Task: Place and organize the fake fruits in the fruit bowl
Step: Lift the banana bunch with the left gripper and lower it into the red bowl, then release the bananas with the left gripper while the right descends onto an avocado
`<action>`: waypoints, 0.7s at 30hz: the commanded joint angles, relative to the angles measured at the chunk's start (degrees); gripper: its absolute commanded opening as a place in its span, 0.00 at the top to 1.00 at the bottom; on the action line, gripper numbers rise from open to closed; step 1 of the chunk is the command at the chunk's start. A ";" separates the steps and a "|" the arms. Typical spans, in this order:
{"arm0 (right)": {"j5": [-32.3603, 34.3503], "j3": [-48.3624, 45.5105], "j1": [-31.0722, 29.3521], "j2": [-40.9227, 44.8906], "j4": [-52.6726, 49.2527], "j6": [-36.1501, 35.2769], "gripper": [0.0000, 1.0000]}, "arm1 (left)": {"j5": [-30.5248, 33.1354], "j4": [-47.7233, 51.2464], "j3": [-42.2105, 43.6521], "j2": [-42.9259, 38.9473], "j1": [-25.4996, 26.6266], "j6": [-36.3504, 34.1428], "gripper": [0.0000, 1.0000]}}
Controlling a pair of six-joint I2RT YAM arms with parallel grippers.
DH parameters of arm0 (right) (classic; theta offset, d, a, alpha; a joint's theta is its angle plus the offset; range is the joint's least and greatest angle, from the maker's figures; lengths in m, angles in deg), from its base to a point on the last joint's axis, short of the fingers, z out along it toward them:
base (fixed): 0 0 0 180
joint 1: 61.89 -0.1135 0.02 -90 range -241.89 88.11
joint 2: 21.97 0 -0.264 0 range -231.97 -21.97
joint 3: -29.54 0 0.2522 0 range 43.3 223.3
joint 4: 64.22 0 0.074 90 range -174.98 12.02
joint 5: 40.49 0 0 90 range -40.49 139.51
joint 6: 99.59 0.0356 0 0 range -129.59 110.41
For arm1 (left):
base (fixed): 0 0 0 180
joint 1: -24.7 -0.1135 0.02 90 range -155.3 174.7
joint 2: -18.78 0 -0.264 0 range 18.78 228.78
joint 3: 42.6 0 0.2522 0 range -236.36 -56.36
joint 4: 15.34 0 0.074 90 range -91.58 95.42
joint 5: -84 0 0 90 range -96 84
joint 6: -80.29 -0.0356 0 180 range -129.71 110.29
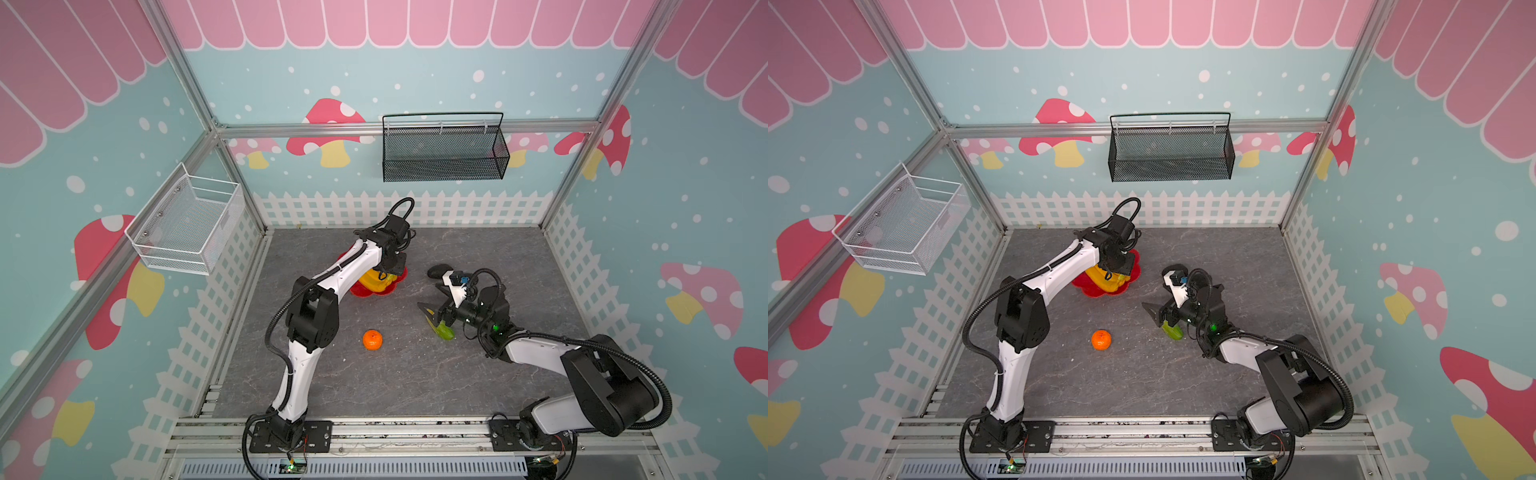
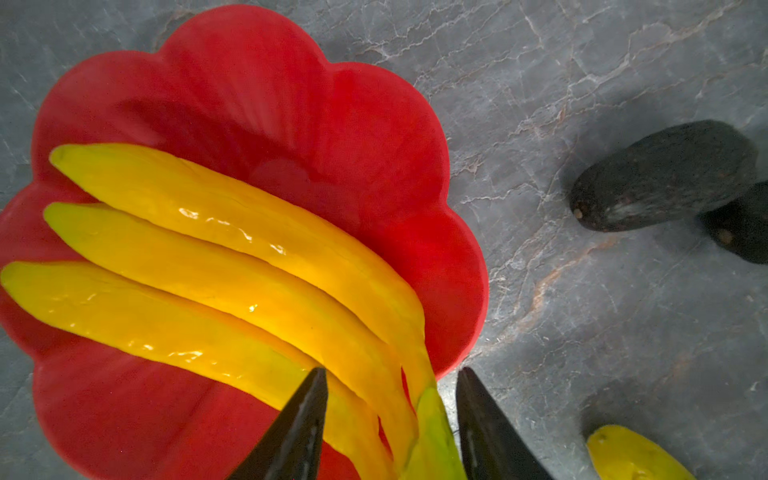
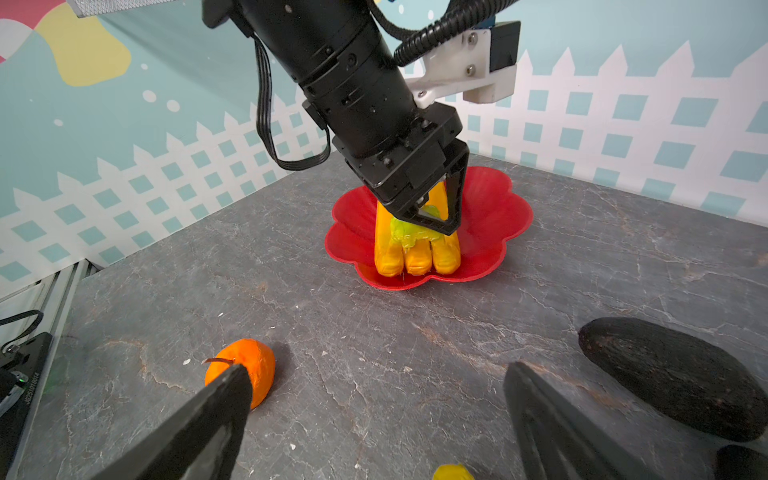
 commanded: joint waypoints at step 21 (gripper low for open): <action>29.78 18.40 9.27 -6.98 -37.30 -6.43 0.02 | -12.68 -12.11 41.82 -49.90 5.34 -11.03 0.01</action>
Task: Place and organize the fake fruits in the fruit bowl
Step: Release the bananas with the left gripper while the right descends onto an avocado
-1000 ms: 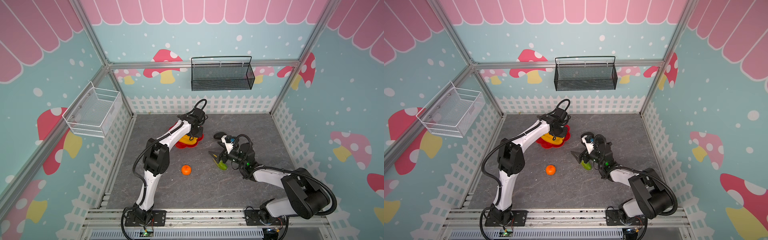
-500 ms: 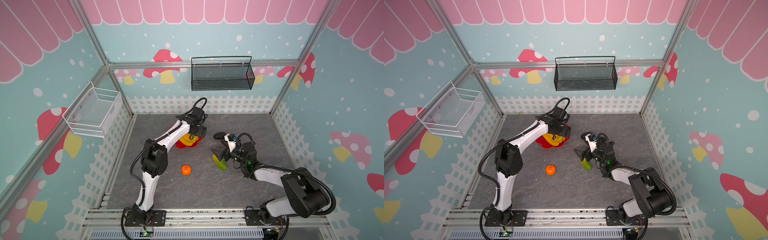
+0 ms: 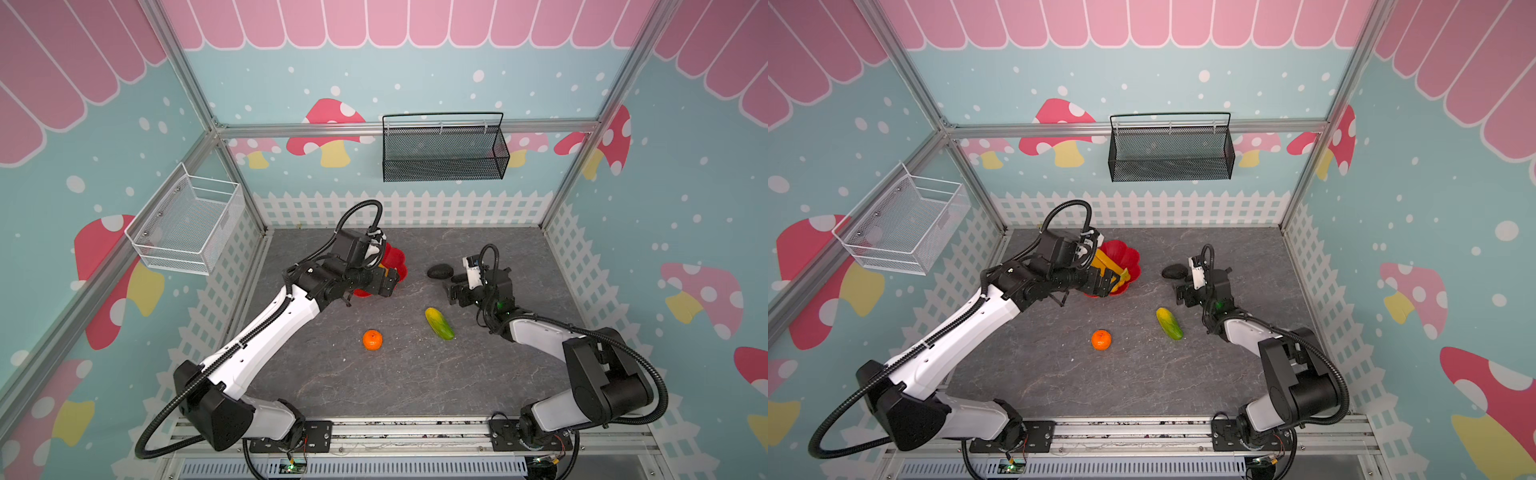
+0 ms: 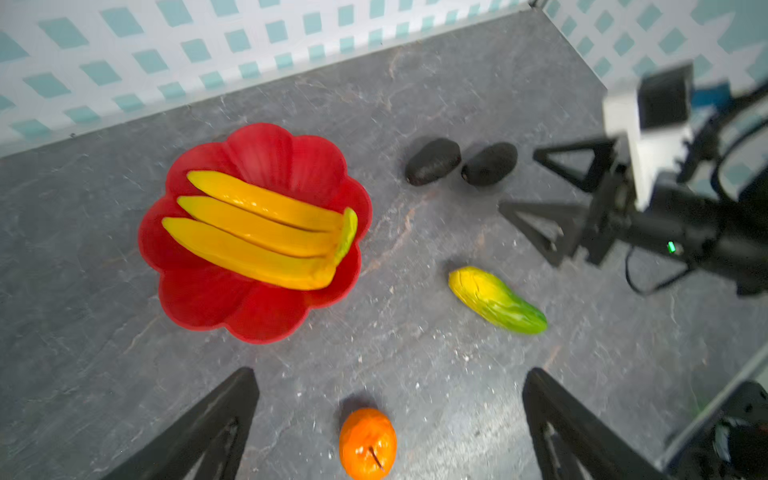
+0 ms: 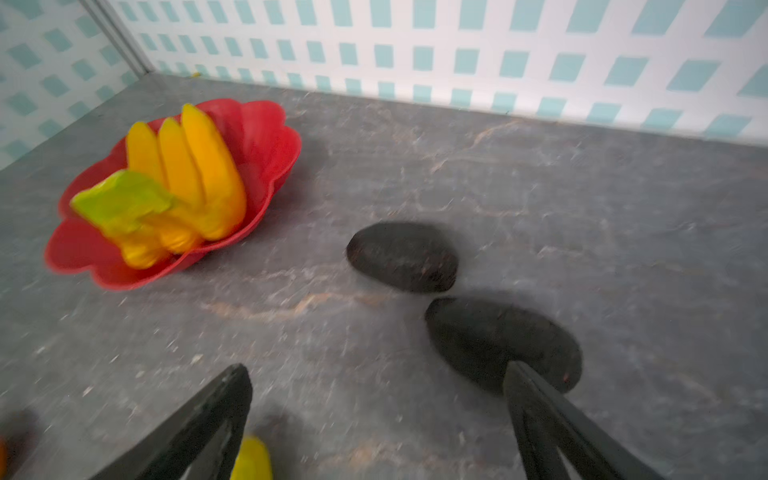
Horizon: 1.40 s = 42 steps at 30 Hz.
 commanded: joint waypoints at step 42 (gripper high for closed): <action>-15.09 26.35 10.43 -21.00 -35.98 -69.35 0.34 | -0.99 -12.03 14.74 -7.17 0.11 -5.67 0.01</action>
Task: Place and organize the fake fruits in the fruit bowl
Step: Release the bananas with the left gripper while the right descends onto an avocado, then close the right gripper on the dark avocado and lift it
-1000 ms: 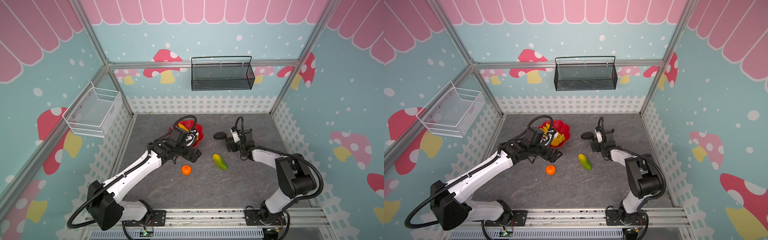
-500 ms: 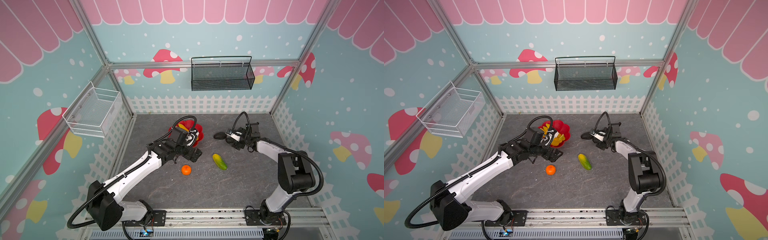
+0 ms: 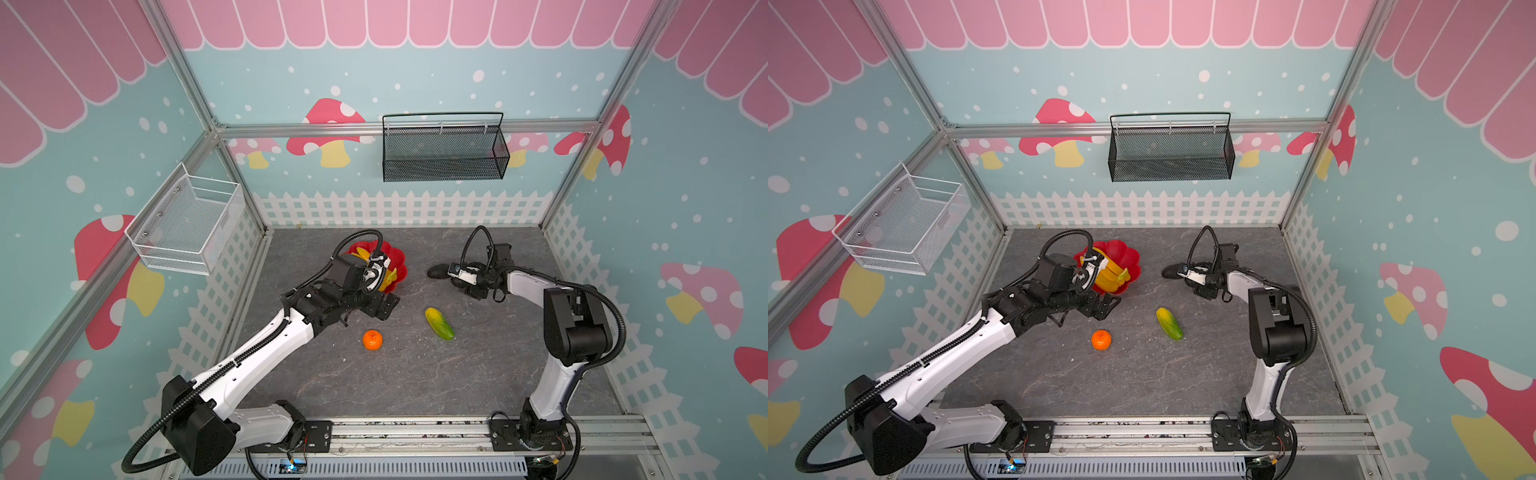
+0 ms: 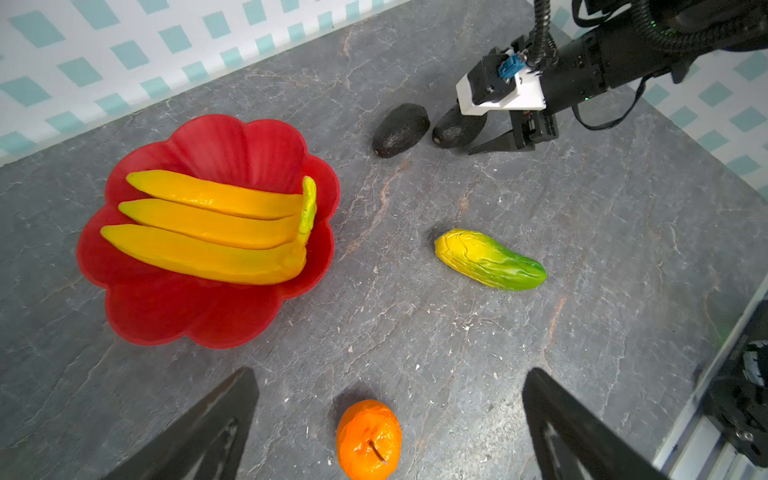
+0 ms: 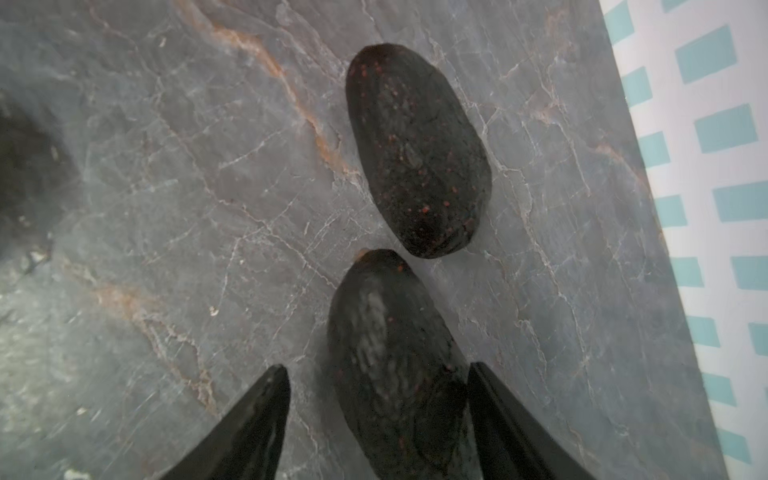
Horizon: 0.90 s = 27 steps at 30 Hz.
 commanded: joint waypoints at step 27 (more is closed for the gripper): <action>-8.08 -2.12 -8.46 9.38 -10.67 -1.17 0.67 | 3.66 -1.25 1.32 -2.60 -6.59 3.15 0.01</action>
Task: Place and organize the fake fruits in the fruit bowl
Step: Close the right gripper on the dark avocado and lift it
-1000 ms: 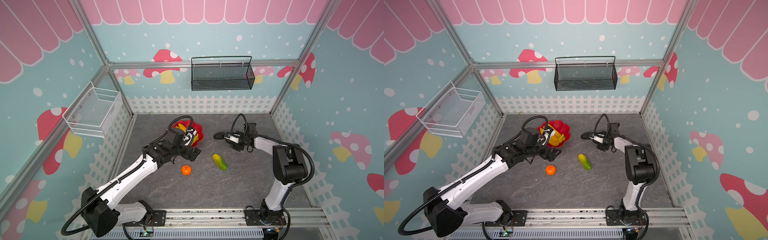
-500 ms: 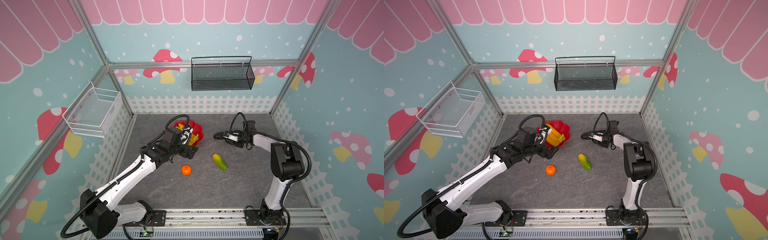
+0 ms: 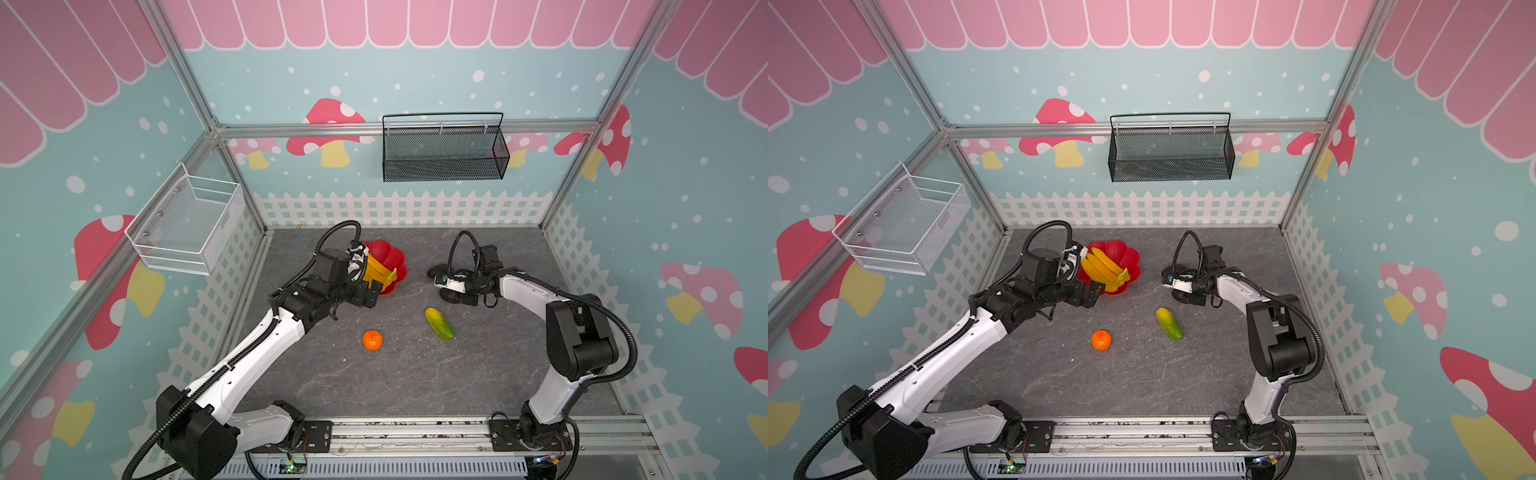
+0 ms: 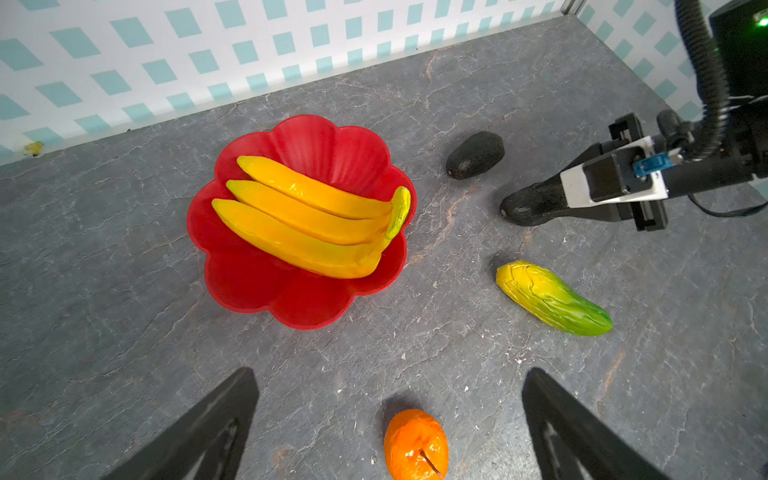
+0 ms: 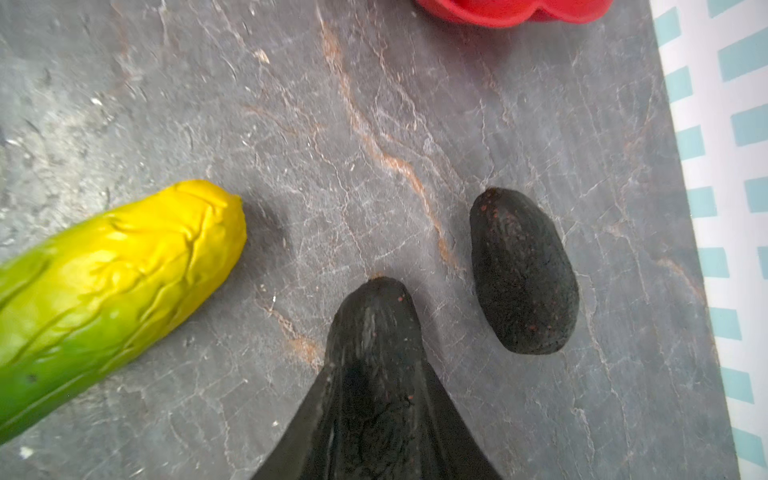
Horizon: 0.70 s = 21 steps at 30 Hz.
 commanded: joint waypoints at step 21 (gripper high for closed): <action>1.84 1.35 -0.06 -7.88 -1.16 5.09 0.37 | 0.48 -0.13 0.64 -0.32 -0.39 0.27 0.01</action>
